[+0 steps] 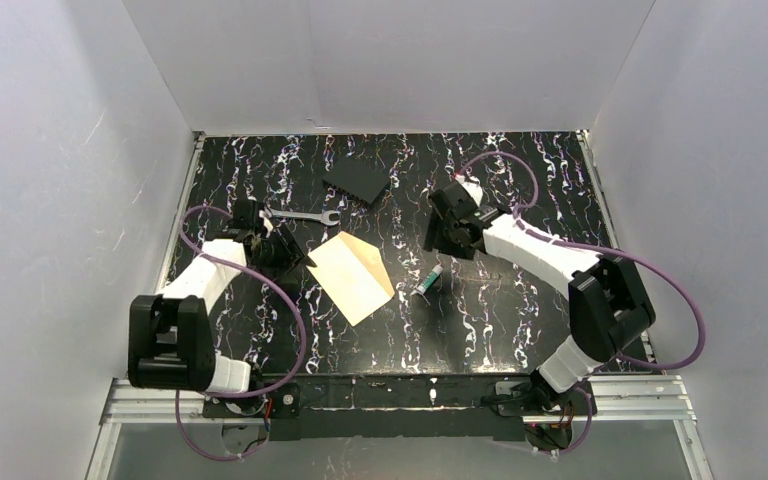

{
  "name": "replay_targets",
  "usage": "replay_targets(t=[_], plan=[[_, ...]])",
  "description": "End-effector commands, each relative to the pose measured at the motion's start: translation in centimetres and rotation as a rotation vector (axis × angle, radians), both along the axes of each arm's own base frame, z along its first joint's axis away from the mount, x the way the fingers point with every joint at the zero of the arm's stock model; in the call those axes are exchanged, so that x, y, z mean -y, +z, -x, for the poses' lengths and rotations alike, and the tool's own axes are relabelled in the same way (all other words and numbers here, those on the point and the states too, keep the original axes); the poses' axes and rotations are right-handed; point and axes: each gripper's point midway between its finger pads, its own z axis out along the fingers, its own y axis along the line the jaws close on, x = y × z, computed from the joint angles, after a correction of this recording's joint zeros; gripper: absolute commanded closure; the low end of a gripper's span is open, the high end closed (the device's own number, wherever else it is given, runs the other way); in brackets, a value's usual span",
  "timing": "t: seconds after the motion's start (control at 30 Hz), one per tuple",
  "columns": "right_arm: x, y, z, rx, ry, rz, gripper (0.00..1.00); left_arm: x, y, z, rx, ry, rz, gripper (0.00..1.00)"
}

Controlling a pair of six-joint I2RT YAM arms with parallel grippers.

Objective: Place the letter into the envelope and seal it

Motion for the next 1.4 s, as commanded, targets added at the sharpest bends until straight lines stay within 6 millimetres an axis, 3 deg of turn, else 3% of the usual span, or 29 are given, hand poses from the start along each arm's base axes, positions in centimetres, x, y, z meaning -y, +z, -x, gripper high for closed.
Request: replay_targets(t=[0.0,0.1,0.2,0.33,0.53,0.87,1.13,1.37], plan=[[3.2,-1.4,2.3,-0.035,-0.173,0.049,0.30,-1.9,3.7,-1.0,0.131,0.013,-0.115,0.38],[2.3,-2.5,2.5,-0.065,-0.193,0.005,0.29,-3.1,5.1,-0.8,0.186,0.032,-0.184,0.26],[1.8,-3.7,2.9,-0.135,-0.222,0.006,0.28,-4.6,6.1,-0.4,0.224,0.039,-0.259,0.03],[0.8,-4.9,2.8,-0.174,-0.237,-0.021,0.30,-6.8,7.9,-0.4,0.251,0.060,-0.324,0.02],[1.2,-6.1,2.4,-0.210,-0.283,0.043,0.40,-8.2,9.4,-0.7,0.324,0.072,-0.396,0.02],[1.5,-7.0,2.7,-0.247,-0.288,0.092,0.51,-7.1,10.3,-0.6,0.388,0.068,-0.330,0.02],[1.8,-7.9,3.0,-0.261,-0.273,0.112,0.63,-4.7,11.8,-1.2,0.449,-0.027,-0.225,0.02],[2.0,-8.5,2.4,-0.239,-0.243,0.144,0.55,-2.8,12.2,-1.1,0.468,-0.099,-0.126,0.02]])
